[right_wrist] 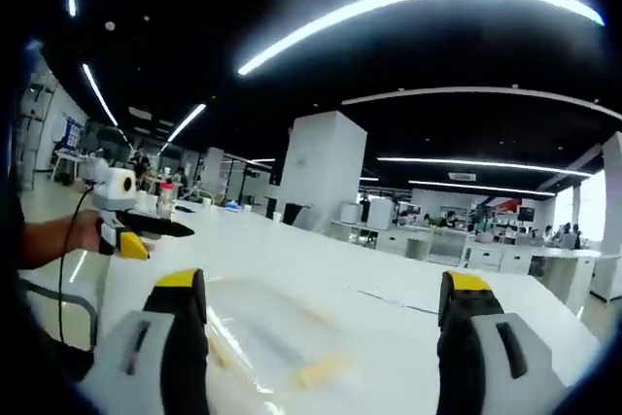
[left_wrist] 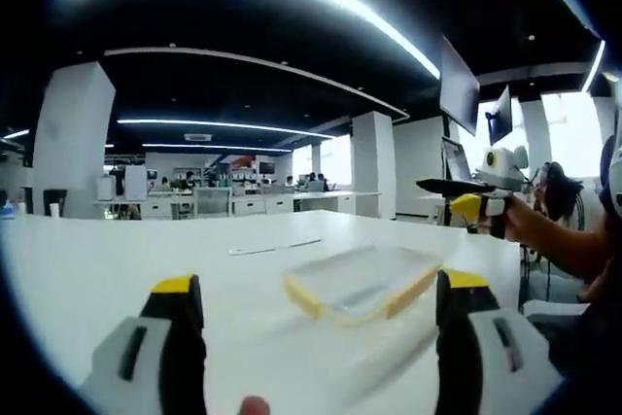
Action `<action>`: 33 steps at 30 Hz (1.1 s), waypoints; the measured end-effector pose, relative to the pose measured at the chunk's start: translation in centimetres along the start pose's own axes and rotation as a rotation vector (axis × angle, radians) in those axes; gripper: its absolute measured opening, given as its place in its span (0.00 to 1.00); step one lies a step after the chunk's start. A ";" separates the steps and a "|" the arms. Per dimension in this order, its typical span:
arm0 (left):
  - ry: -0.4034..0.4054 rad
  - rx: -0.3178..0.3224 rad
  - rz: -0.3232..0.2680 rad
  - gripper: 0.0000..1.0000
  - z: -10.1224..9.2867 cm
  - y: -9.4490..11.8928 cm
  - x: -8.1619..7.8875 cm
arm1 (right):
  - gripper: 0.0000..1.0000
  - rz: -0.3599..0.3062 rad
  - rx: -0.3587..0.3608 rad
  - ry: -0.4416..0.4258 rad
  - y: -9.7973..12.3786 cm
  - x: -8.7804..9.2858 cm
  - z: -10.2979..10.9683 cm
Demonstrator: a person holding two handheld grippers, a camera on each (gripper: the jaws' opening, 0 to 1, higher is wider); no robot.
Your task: Snap each plastic latch of the storage box into its locked position after aligning the lid with the box until every specified latch is closed and the lid sits flush.
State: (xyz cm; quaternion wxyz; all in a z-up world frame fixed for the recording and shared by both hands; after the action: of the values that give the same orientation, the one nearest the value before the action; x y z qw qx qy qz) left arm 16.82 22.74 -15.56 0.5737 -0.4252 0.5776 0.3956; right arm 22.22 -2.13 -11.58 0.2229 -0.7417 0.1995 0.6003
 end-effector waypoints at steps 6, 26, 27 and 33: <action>-0.018 -0.025 -0.008 1.00 0.3 0.7 -0.6 | 1.00 -0.013 0.107 0.017 2.0 0.0 -0.4; -0.034 -0.138 -0.099 1.00 1.0 2.9 -2.8 | 1.00 -0.031 0.282 -0.081 7.5 1.3 -0.6; -0.034 -0.145 -0.113 1.00 1.1 3.0 -2.9 | 1.00 -0.034 0.284 -0.079 7.6 1.3 -0.6; -0.030 -0.171 -0.113 1.00 1.7 3.0 -2.2 | 1.00 -0.022 0.318 -0.070 8.1 1.4 -1.4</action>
State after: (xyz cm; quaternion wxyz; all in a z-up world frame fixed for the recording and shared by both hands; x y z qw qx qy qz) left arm 14.45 25.41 -13.47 0.5652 -0.4985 0.5081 0.4169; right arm 19.12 -9.61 -13.44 0.3509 -0.6776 0.2762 0.5843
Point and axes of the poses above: the point that each gripper's makers call its tool centre point, and the gripper's own axes: y roughly backward along the fingers, z roughly to its left, x roughly out of its underside, the point moved 2 cm from there along y, roughly backward along the fingers, and after that the axes turned 10 degrees about -x, right-handed, at the moved point
